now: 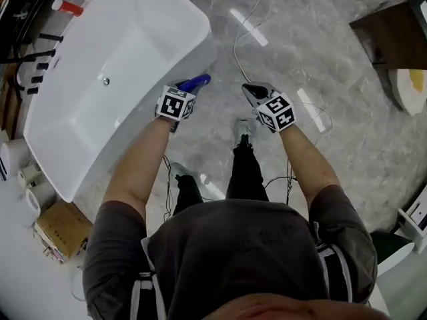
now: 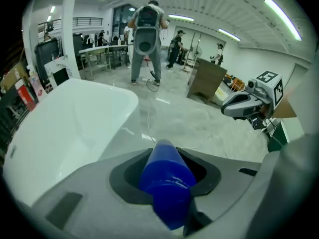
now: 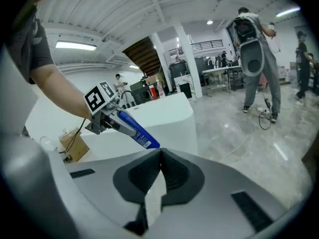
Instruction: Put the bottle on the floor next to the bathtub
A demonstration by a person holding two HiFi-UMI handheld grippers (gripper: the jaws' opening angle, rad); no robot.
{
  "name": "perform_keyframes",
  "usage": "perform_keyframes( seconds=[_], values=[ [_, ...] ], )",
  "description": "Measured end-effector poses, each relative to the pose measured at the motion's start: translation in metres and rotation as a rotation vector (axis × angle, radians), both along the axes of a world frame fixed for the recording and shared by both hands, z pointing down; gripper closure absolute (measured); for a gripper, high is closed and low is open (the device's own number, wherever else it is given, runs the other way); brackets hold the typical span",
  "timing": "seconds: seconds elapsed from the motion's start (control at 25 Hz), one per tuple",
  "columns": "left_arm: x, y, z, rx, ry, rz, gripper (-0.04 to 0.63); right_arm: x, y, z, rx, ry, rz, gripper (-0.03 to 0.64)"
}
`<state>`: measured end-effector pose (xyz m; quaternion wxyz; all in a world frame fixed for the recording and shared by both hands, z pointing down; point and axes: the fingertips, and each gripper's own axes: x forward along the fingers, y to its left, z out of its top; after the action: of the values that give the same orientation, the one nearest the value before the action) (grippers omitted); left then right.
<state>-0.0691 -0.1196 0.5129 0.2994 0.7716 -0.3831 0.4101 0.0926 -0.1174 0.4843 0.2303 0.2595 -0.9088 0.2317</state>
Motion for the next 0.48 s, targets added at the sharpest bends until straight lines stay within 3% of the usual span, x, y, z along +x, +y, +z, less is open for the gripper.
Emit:
perform_keyframes(
  seconds=[0.2,0.48],
  values=[
    [0.033,-0.022,0.122,-0.101,-0.082,0.04,0.459,0.037,-0.015,0.094,-0.035,0.032,0.034,0.624],
    [0.034,-0.041,0.267,-0.164,-0.176,0.062,0.459,0.064,-0.026,0.208,-0.067,0.046,0.021,0.624]
  ],
)
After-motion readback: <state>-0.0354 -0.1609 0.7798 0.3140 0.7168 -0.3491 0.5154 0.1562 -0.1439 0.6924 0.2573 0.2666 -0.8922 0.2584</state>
